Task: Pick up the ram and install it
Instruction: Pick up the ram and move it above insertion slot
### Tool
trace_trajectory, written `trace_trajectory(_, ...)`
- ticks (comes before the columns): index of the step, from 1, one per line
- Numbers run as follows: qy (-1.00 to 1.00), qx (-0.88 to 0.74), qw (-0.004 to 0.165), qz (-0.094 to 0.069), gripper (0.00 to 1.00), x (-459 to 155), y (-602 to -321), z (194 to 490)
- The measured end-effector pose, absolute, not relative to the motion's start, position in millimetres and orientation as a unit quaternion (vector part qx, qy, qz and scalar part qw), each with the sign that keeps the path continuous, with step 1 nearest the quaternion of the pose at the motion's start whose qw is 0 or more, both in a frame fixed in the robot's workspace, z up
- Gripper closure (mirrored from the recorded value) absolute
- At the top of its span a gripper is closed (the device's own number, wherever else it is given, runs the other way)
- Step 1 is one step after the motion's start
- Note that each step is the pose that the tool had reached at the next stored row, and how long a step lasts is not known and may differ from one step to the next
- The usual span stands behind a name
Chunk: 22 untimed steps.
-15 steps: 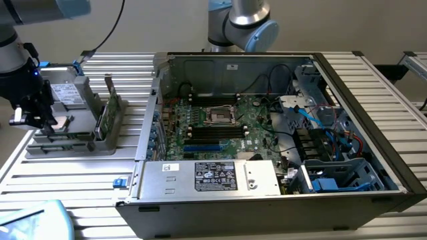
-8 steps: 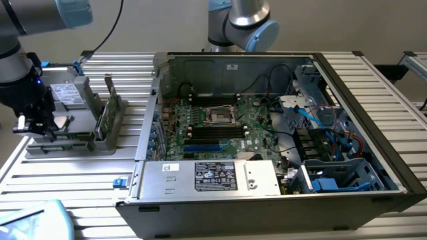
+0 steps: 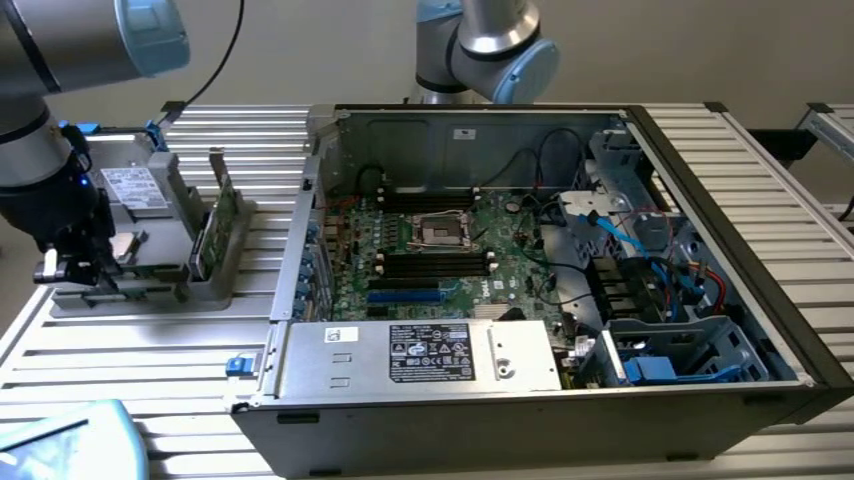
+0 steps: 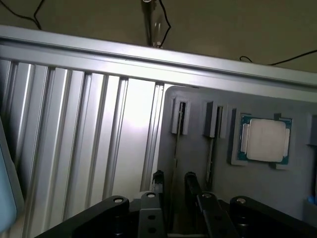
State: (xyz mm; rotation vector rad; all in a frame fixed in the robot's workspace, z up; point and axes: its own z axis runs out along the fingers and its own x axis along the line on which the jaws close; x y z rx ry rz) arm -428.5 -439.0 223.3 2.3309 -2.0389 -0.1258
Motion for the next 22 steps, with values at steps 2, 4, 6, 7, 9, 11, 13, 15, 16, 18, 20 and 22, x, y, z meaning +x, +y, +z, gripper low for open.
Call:
trace_trajectory(2,-0.657,0.752,0.021,-0.041,0.69,-427.2,-439.9,219.6)
trace_trajectory(4,-0.657,0.752,0.021,-0.041,0.69,-425.9,-440.7,216.0)
trace_trajectory(6,-0.657,0.753,0.02,-0.041,0.69,-424.3,-441.2,212.2)
trace_trajectory(7,-0.657,0.753,0.02,-0.041,0.69,-423.5,-441.3,210.5)
trace_trajectory(9,-0.657,0.753,0.02,-0.041,0.69,-421.6,-441.4,206.9)
trace_trajectory(11,-0.657,0.753,0.02,-0.041,0.69,-421.2,-441.3,203.7)
trace_trajectory(13,-0.657,0.752,0.02,-0.042,0.69,-421.3,-441.4,203.7)
trace_trajectory(15,-0.657,0.753,0.02,-0.042,0.69,-421.2,-441.4,203.1)
trace_trajectory(16,-0.657,0.752,0.02,-0.042,0.69,-421.2,-441.4,202.7)
trace_trajectory(18,-0.658,0.751,0.02,-0.042,0.69,-421.1,-441.1,201.9)
trace_trajectory(20,-0.661,0.749,0.02,-0.042,0.69,-421.2,-440.8,201.0)
trace_trajectory(22,-0.665,0.746,0.019,-0.043,0.69,-421.3,-440.6,200.2)
